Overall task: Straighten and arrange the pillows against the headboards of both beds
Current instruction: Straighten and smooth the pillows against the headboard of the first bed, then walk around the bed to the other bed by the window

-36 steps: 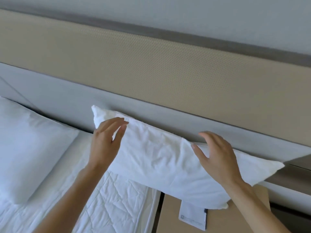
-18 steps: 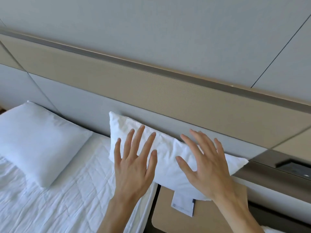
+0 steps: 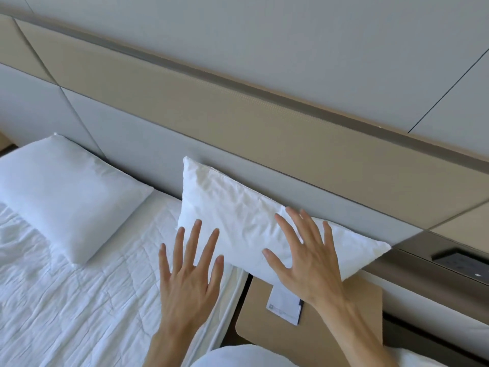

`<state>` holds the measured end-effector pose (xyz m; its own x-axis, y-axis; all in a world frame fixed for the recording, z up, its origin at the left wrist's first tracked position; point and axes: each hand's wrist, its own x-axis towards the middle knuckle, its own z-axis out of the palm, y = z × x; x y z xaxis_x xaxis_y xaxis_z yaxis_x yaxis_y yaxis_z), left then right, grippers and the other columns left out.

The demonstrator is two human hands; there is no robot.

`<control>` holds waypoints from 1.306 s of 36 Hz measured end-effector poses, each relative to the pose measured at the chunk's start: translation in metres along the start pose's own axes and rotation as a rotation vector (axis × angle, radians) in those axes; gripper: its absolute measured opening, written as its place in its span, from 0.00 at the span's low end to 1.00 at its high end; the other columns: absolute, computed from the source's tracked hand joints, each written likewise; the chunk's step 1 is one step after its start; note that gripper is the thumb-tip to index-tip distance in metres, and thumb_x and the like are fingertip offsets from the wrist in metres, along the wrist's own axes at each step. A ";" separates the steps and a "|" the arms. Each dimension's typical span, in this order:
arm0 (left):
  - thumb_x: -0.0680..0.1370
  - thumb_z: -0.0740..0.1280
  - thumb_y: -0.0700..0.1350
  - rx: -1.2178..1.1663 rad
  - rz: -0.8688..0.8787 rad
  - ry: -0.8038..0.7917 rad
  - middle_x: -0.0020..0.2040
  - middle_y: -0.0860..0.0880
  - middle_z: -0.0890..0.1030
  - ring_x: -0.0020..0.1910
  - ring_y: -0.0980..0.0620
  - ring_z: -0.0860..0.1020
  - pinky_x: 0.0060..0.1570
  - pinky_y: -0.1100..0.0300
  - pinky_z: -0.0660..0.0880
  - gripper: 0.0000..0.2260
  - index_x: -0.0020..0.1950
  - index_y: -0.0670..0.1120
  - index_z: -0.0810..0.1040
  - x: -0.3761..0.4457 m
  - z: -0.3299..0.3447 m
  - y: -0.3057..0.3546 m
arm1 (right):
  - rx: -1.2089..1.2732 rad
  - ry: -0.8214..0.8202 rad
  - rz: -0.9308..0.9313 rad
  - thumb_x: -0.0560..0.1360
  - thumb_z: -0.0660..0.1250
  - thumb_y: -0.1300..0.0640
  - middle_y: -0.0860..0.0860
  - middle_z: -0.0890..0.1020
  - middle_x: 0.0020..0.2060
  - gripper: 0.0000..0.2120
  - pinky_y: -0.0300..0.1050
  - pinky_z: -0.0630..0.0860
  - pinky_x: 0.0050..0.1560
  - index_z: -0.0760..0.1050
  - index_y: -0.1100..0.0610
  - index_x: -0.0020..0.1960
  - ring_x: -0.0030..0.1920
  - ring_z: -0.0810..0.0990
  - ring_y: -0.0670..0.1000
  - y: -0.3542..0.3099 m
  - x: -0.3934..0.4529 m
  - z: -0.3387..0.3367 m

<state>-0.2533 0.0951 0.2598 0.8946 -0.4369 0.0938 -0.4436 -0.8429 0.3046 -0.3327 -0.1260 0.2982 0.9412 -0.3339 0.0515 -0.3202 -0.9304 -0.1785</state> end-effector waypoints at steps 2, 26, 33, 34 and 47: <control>0.82 0.46 0.59 -0.016 -0.040 0.016 0.80 0.57 0.45 0.80 0.51 0.44 0.75 0.38 0.49 0.23 0.78 0.63 0.49 -0.012 -0.001 0.003 | 0.009 -0.001 -0.037 0.77 0.47 0.30 0.42 0.53 0.79 0.33 0.63 0.51 0.77 0.52 0.41 0.78 0.80 0.49 0.48 -0.002 -0.001 0.000; 0.82 0.47 0.59 0.126 -0.727 0.198 0.80 0.56 0.45 0.79 0.51 0.43 0.75 0.37 0.49 0.23 0.78 0.61 0.51 -0.211 -0.010 0.087 | 0.230 -0.166 -0.821 0.77 0.51 0.32 0.44 0.57 0.79 0.32 0.62 0.56 0.76 0.54 0.42 0.77 0.79 0.54 0.49 -0.045 -0.067 -0.011; 0.80 0.48 0.64 0.127 -0.979 0.276 0.80 0.60 0.47 0.79 0.55 0.44 0.75 0.39 0.47 0.24 0.77 0.63 0.54 -0.287 -0.034 0.083 | 0.227 -0.220 -1.047 0.76 0.53 0.36 0.44 0.57 0.79 0.31 0.64 0.56 0.75 0.55 0.42 0.77 0.79 0.55 0.50 -0.099 -0.112 -0.009; 0.80 0.48 0.64 0.127 -1.015 0.286 0.80 0.60 0.47 0.79 0.56 0.45 0.76 0.39 0.47 0.24 0.77 0.64 0.54 -0.299 -0.037 0.082 | 0.221 -0.221 -1.075 0.76 0.54 0.36 0.44 0.57 0.79 0.31 0.65 0.56 0.75 0.55 0.42 0.77 0.79 0.55 0.50 -0.107 -0.121 -0.008; 0.79 0.48 0.64 0.127 -1.405 0.459 0.78 0.60 0.56 0.78 0.57 0.49 0.76 0.42 0.48 0.24 0.75 0.63 0.59 -0.497 -0.063 0.060 | 0.203 -0.335 -1.392 0.75 0.53 0.32 0.41 0.63 0.75 0.31 0.66 0.53 0.76 0.57 0.40 0.76 0.77 0.58 0.49 -0.230 -0.290 0.005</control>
<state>-0.7210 0.2816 0.2908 0.5122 0.8541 0.0906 0.7983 -0.5123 0.3168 -0.5313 0.1855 0.3195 0.4601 0.8848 0.0734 0.8533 -0.4179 -0.3117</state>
